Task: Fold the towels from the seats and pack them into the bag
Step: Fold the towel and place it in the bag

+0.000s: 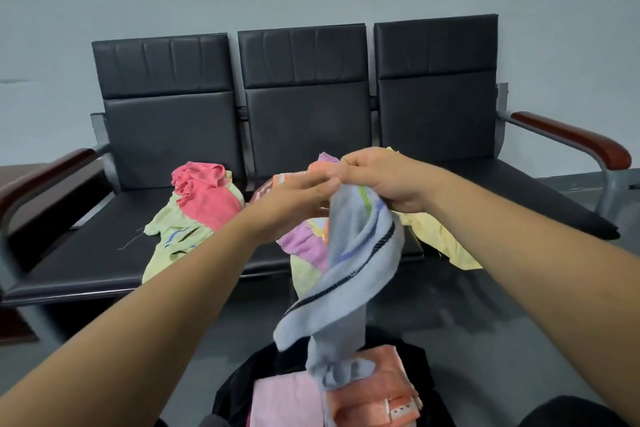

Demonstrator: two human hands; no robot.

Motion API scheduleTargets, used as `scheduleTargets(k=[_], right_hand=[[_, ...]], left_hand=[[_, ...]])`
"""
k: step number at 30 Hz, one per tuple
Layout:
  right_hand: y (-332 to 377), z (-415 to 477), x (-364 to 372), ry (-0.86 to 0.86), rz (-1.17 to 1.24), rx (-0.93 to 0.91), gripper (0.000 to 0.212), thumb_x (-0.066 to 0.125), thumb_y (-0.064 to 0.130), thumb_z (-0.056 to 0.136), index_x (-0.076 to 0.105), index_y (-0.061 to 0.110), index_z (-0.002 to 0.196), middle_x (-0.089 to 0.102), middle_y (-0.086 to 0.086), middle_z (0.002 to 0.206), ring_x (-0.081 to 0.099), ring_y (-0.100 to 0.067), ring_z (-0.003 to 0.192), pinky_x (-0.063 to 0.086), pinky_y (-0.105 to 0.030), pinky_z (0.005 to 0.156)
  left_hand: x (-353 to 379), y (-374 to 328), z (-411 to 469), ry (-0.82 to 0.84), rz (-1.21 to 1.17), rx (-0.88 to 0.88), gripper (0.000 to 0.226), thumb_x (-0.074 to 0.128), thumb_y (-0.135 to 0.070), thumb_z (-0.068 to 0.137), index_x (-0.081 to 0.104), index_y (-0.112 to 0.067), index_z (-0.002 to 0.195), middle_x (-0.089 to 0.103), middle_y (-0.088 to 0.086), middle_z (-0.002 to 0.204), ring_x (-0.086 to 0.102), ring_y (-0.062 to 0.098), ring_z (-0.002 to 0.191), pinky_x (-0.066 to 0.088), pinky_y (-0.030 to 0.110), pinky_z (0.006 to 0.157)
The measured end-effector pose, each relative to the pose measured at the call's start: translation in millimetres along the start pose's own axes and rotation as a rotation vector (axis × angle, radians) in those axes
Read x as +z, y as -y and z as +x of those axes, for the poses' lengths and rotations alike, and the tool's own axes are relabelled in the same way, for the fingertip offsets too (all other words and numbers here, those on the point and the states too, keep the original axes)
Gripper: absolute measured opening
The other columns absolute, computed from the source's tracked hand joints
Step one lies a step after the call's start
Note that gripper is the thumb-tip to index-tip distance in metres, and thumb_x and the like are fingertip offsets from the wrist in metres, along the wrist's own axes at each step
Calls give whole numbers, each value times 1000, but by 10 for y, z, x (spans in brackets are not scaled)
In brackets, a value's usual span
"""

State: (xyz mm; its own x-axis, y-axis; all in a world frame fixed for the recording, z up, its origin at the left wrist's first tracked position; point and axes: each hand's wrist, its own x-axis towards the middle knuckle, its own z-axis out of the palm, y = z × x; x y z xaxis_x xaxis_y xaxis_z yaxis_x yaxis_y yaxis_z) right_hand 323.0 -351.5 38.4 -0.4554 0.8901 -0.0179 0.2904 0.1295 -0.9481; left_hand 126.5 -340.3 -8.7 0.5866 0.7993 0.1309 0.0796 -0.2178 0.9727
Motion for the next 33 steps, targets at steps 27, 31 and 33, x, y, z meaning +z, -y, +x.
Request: scheduleTargets(k=[27, 31, 33], right_hand=[[-327, 106, -1, -147, -79, -122, 45, 81, 40, 80, 73, -2, 96, 67, -32, 100, 63, -34, 83, 52, -49, 79], [-444, 106, 19, -123, -92, -102, 46, 83, 30, 76, 65, -9, 93, 51, -16, 77, 45, -25, 74, 37, -40, 68], [-546, 84, 21, -69, -72, -83, 36, 79, 19, 86, 65, -12, 97, 52, -16, 78, 48, -22, 75, 41, -37, 69]], left_hand=[[49, -162, -34, -174, 319, -21, 53, 76, -56, 79, 64, -12, 106, 67, -8, 77, 59, 7, 71, 46, 27, 72], [60, -94, 12, -242, 596, 45, 33, 81, -36, 82, 62, -13, 97, 67, 6, 75, 52, 8, 65, 44, 32, 65], [15, -72, 12, -268, 644, 72, 28, 73, -39, 88, 65, -12, 89, 67, 15, 83, 53, 13, 69, 47, 44, 67]])
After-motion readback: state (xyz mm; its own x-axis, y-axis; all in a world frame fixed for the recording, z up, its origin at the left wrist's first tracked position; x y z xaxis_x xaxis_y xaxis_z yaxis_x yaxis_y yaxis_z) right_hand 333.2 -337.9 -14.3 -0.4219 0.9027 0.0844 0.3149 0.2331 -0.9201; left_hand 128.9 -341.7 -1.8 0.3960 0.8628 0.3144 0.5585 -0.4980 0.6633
